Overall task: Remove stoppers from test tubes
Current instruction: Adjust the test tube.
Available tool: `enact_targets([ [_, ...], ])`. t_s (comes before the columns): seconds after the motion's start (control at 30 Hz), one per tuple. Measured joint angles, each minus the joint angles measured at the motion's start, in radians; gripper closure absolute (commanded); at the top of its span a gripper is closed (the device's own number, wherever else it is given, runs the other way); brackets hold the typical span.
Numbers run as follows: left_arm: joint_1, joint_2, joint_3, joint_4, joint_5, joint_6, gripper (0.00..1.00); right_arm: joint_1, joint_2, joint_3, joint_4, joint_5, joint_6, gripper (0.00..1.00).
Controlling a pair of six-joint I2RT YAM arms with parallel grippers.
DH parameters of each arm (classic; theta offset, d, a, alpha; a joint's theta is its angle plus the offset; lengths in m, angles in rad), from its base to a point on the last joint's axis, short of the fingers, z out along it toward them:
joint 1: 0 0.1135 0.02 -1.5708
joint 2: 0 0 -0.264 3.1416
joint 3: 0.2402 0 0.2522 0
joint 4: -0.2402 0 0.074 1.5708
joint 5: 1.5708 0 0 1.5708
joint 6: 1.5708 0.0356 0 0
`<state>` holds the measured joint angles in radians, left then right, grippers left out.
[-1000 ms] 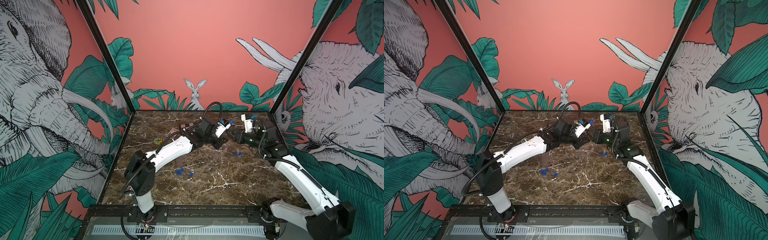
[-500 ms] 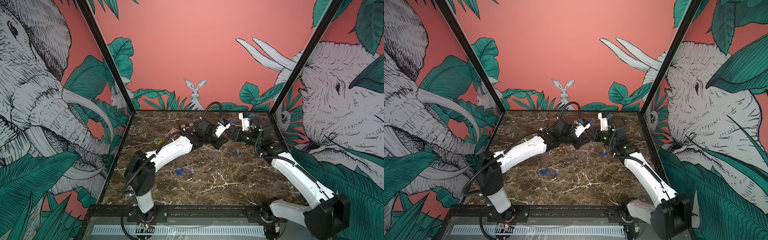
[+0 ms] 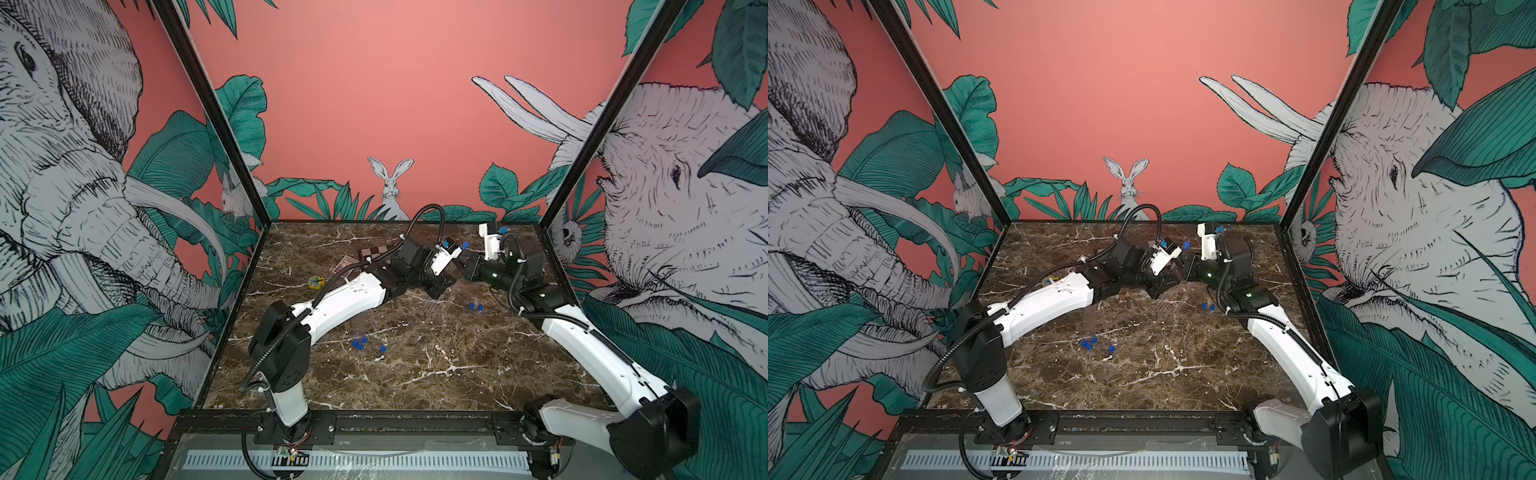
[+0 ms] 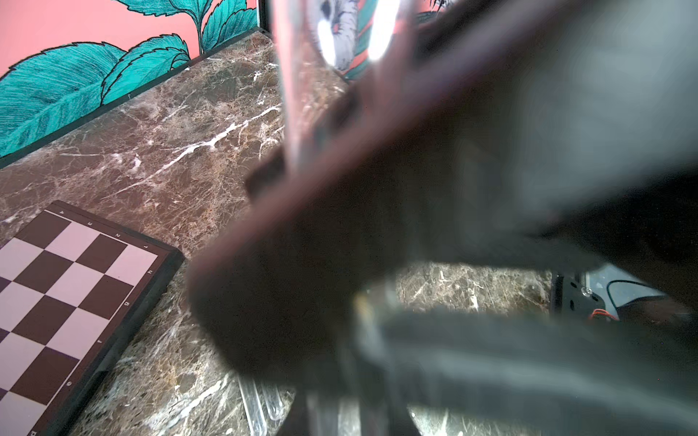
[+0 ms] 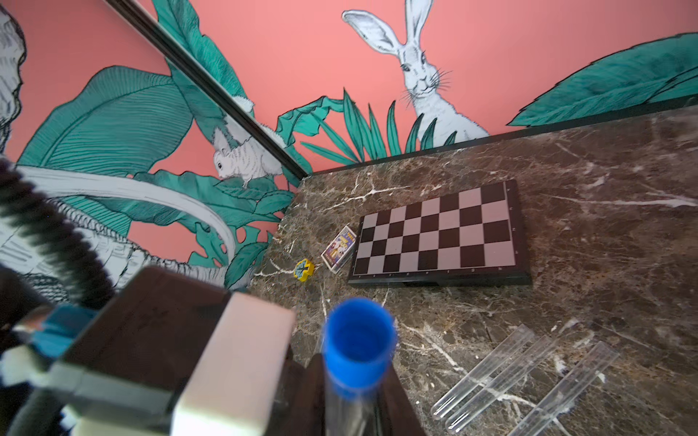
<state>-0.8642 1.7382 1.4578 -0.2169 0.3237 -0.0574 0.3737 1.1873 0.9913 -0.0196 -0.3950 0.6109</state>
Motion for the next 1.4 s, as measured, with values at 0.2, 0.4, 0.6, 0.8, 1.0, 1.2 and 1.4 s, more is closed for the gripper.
enact_targets([
  [0.2,-0.017,-0.021,-0.022,0.021,-0.047,0.03,0.66,-0.003,0.001,-0.02,0.007,0.034,0.011,0.83],
  [0.4,-0.02,-0.05,-0.05,0.063,-0.071,0.044,0.6,-0.003,0.001,-0.034,0.016,0.04,0.026,0.84],
  [0.6,-0.021,-0.051,-0.05,0.079,-0.075,0.048,0.52,-0.003,-0.006,-0.054,0.032,0.043,0.056,0.84],
  [0.8,-0.022,-0.05,-0.05,0.1,-0.082,0.05,0.51,-0.008,-0.051,-0.082,0.068,0.05,0.1,0.84],
  [1.0,-0.023,-0.036,-0.05,0.12,-0.082,0.05,0.51,-0.008,-0.09,-0.122,0.094,0.072,0.14,0.84],
  [1.2,-0.029,-0.01,-0.05,0.119,-0.081,0.05,0.51,-0.009,-0.112,-0.153,0.125,0.089,0.17,0.84],
  [1.4,-0.033,-0.003,-0.044,0.118,-0.081,0.051,0.55,-0.009,-0.114,-0.155,0.145,0.092,0.193,0.84],
])
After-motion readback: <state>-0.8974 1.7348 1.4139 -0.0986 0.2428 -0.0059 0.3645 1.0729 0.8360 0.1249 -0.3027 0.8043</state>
